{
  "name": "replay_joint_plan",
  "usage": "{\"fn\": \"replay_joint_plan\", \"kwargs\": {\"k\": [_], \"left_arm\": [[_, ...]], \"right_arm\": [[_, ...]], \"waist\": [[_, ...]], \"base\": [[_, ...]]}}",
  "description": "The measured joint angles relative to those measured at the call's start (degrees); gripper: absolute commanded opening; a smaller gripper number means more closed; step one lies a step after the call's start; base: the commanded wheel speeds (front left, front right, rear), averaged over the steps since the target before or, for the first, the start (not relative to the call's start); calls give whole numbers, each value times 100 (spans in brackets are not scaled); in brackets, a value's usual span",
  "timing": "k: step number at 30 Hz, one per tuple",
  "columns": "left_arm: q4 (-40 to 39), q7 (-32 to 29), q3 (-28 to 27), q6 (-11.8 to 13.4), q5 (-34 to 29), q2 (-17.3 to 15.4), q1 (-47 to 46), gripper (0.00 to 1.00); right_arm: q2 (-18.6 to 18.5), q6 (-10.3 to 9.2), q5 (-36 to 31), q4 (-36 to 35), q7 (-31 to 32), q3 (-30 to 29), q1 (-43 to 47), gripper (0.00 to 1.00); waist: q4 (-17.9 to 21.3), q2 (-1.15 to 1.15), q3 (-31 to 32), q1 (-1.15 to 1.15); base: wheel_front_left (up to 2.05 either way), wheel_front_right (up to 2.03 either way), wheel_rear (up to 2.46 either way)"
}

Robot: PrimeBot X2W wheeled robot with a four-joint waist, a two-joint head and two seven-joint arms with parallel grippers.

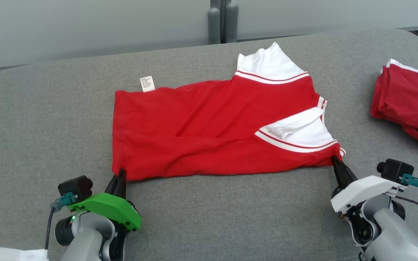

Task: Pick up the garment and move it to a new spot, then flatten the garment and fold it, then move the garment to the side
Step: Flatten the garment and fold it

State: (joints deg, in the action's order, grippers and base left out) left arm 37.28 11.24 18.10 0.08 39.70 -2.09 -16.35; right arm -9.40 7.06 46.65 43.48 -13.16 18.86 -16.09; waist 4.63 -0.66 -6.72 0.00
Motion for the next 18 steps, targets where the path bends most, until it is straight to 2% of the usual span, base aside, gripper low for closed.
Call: {"fn": "replay_joint_plan", "kwargs": {"k": [9, 18], "left_arm": [[-276, 149, -174, -1, 156, 0, 273, 0], [-735, 200, -286, 1, 154, -59, 802, 0]], "right_arm": [[-297, 0, -186, -711, -77, 138, 85, 0], [-673, 1, -210, -1507, -100, 89, 765, 0]], "waist": [[62, 0, 178, 0], [250, 0, 440, 0]], "base": [[0, 0, 0], [0, 0, 0]]}}
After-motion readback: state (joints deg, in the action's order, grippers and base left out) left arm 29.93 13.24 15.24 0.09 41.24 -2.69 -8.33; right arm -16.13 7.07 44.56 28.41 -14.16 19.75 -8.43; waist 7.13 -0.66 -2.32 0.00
